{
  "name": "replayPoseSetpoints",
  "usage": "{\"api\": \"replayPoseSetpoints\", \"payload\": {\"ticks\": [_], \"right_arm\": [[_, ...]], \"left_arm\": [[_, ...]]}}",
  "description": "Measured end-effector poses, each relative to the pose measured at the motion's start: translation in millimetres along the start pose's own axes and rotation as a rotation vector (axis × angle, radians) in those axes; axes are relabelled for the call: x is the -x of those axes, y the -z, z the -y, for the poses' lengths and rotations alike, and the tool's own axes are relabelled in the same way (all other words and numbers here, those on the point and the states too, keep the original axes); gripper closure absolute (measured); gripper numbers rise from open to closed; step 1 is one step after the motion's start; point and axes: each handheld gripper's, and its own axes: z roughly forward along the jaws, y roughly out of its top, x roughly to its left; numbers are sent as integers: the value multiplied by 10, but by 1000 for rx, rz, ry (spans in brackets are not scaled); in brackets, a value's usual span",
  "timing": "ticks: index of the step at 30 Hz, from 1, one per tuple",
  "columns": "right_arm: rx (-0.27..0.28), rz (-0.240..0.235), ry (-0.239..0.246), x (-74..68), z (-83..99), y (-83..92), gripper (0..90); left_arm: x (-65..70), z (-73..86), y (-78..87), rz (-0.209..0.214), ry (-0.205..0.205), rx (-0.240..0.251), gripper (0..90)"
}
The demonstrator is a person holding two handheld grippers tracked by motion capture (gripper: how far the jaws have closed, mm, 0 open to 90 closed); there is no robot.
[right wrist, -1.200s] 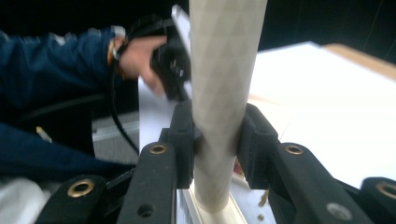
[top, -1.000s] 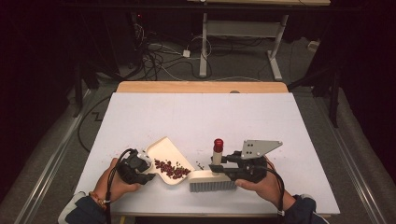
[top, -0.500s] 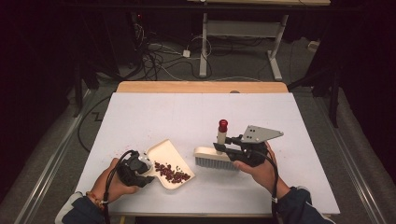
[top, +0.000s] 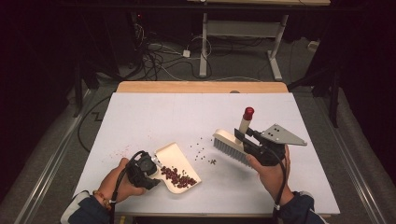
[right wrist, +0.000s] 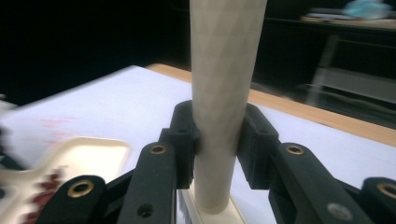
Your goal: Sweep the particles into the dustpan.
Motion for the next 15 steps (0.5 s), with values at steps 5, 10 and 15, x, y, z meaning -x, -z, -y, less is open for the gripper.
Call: {"api": "replayPoseSetpoints", "payload": {"ticks": [5, 10, 15], "right_arm": [[37, 81, 34, -70, 45, -230, 707], [71, 160, 60, -71, 44, -621, 707], [37, 143, 16, -150, 99, -852, 708]], "left_arm": [[4, -23, -17, 6, 5, -2, 641], [-2, -25, -41, 17, 15, -6, 642], [-4, -31, -51, 24, 21, -6, 641]]}}
